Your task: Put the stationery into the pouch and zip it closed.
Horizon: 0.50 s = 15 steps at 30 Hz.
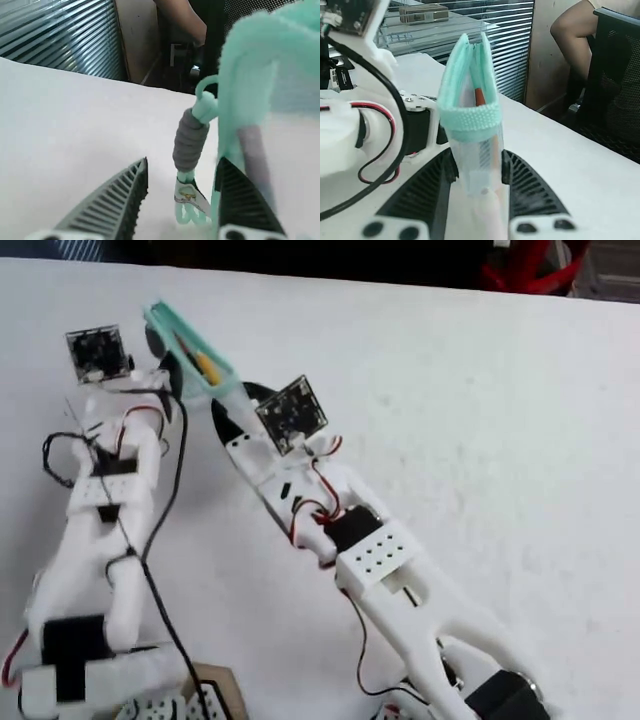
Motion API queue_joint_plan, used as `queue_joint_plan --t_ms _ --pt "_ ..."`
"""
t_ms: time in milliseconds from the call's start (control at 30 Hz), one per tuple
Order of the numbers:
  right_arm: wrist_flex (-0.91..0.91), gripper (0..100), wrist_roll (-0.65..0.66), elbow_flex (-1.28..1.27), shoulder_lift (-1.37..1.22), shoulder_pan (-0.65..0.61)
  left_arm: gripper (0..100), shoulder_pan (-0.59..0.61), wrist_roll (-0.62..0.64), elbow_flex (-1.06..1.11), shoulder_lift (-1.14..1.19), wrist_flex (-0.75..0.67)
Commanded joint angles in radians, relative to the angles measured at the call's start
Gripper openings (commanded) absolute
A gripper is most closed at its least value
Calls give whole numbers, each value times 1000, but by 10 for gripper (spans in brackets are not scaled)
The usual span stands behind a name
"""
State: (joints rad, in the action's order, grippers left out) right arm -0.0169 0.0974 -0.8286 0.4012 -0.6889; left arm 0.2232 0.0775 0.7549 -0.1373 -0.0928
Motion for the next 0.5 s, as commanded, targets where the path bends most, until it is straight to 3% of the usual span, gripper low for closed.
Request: queue_joint_plan --t_ms 0,267,467 --pt "38 19 -14 -6 -1 -5 221 22 11 -152 139 -25" --pt "41 19 -14 -6 -1 -12 220 21 9 -187 194 -28" --pt "42 19 -14 -11 -1 -12 188 21 6 -187 228 -180"
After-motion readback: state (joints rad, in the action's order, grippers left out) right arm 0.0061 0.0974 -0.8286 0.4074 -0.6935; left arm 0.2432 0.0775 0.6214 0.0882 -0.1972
